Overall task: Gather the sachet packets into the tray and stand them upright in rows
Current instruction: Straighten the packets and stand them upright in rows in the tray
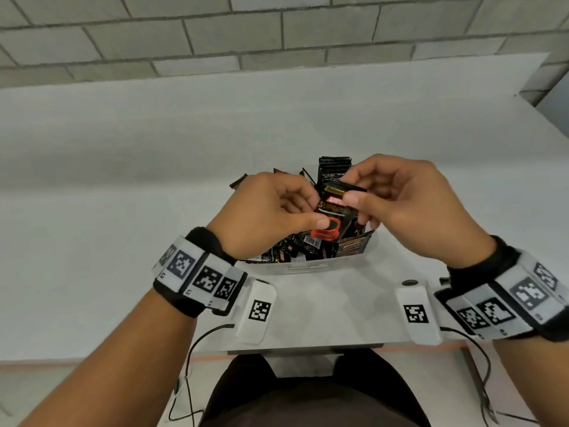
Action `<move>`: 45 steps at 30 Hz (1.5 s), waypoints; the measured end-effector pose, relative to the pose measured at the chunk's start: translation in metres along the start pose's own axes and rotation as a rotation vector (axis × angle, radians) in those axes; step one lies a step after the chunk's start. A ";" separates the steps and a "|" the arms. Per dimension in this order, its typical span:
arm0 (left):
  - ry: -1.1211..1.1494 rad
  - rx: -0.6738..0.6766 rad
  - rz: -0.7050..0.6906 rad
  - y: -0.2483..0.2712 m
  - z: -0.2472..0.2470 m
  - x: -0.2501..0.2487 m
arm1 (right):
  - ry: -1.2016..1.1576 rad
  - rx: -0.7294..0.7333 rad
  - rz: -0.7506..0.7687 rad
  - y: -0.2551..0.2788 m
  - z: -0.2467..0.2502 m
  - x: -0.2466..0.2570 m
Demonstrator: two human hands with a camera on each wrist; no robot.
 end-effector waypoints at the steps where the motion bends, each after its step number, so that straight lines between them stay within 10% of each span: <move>1: -0.042 -0.003 0.000 -0.001 0.000 0.000 | 0.020 0.010 0.008 0.001 0.004 0.002; 9: -0.732 0.317 0.036 -0.011 -0.024 0.026 | 0.431 0.150 0.025 0.016 0.008 -0.012; 14: -0.936 0.504 -0.019 -0.010 -0.052 0.038 | 0.140 -0.129 0.123 0.014 0.034 0.001; 21: -1.002 0.510 -0.068 -0.014 -0.059 0.040 | 0.181 0.117 0.072 0.020 0.019 0.002; 27: -0.934 0.422 -0.045 -0.019 -0.054 0.038 | 0.355 -0.085 0.167 0.022 0.021 0.001; 36: -0.961 0.417 -0.081 -0.015 -0.060 0.037 | 0.650 0.197 0.055 0.017 -0.017 -0.040; 45: -0.563 0.011 -0.031 -0.018 -0.004 0.011 | 0.635 0.169 -0.012 0.010 -0.008 -0.041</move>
Point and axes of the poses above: each hand's wrist, its own y-axis away from the middle knuckle, its own z-axis out of the back of the hand, x = y × z, the point moved 10 cm from there along -y, towards the middle knuckle, and after that the axes turned 1 degree about z, right-handed, at the moved point
